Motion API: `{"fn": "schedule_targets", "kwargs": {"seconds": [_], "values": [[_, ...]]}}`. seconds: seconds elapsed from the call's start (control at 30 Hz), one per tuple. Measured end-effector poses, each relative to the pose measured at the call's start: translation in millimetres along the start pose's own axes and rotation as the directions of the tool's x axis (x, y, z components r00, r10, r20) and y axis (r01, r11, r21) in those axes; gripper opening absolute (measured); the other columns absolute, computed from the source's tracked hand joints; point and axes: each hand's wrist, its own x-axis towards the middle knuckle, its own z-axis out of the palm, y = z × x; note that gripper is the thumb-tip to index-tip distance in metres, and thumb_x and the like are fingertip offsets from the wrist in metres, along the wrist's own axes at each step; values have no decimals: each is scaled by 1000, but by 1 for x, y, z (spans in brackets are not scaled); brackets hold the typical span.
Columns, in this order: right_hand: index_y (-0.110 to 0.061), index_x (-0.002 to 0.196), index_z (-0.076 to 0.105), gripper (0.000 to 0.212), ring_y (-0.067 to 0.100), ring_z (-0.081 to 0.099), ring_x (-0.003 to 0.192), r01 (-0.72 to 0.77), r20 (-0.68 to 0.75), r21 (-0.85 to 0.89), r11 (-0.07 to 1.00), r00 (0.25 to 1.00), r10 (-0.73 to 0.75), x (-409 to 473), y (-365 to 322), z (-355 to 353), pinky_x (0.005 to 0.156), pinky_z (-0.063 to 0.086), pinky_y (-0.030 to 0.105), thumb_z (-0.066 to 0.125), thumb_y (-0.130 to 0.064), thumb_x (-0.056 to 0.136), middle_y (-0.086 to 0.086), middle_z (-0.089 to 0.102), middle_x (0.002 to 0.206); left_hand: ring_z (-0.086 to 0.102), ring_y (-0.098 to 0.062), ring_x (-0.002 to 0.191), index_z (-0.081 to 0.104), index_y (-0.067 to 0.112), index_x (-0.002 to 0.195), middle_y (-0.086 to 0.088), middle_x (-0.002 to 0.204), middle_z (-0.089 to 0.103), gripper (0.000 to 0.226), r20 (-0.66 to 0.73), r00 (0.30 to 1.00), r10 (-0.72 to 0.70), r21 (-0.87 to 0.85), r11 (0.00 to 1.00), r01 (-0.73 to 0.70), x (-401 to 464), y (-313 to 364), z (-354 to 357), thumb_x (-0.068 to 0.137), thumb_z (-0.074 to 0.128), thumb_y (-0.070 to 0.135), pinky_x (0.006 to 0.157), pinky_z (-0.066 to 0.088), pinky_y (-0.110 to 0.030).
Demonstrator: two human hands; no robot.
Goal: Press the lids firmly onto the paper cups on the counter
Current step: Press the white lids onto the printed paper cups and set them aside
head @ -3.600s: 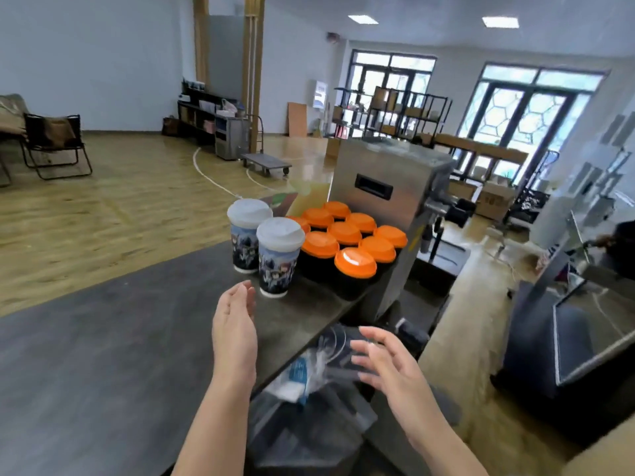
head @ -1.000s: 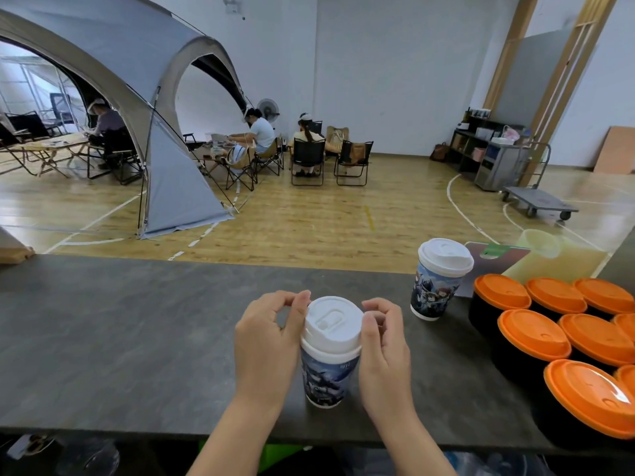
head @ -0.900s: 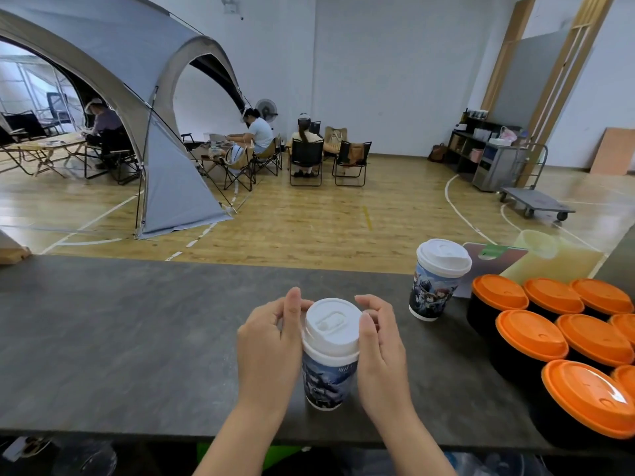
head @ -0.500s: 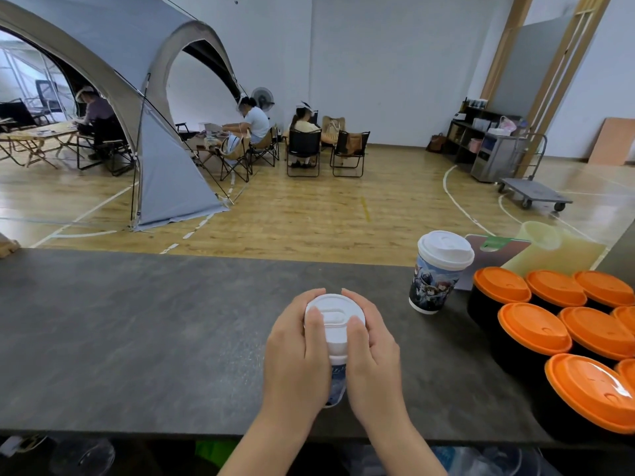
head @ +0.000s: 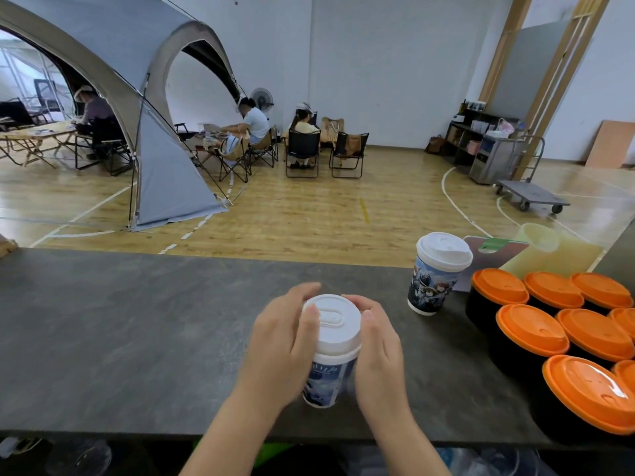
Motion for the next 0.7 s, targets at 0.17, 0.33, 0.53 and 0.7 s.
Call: {"fn": "schedule_targets", "kwargs": {"seconds": [0.17, 0.33, 0.53, 0.7], "values": [[-25, 100, 55, 31, 5, 55, 80, -2, 36, -33, 999, 999, 3, 10, 2, -11, 70, 43, 14, 52, -46, 77, -5, 58, 87, 57, 1, 85, 69, 25, 91, 18, 87, 65, 34, -231, 970, 80, 213, 977, -30, 10, -2, -14, 97, 49, 52, 82, 51, -32], [-25, 123, 59, 52, 13, 65, 108, 18, 187, 30, 999, 982, -23, 8, 11, -4, 93, 52, 33, 51, -43, 75, -6, 70, 115, 63, 0, 91, 69, 40, 92, 26, 84, 68, 32, -218, 974, -69, -18, 998, 67, -4, 12, 2, 99, 38, 40, 81, 51, -31], [-28, 109, 69, 36, 19, 70, 102, 74, 56, 26, 997, 996, -75, 6, 11, 6, 87, 56, 39, 43, -40, 86, -5, 74, 106, 68, -13, 101, 66, 37, 109, 17, 104, 71, 34, -183, 974, -131, -291, 954, 74, -17, 11, 22, 99, 34, 30, 82, 57, -40], [-24, 107, 69, 32, 20, 70, 98, 91, 30, 29, 995, 995, -92, 7, 13, 7, 82, 57, 36, 42, -26, 89, -5, 75, 102, 69, -14, 101, 67, 38, 108, 16, 104, 72, 35, -186, 972, -141, -303, 950, 80, -15, 7, 24, 99, 35, 26, 82, 57, -43]]}}
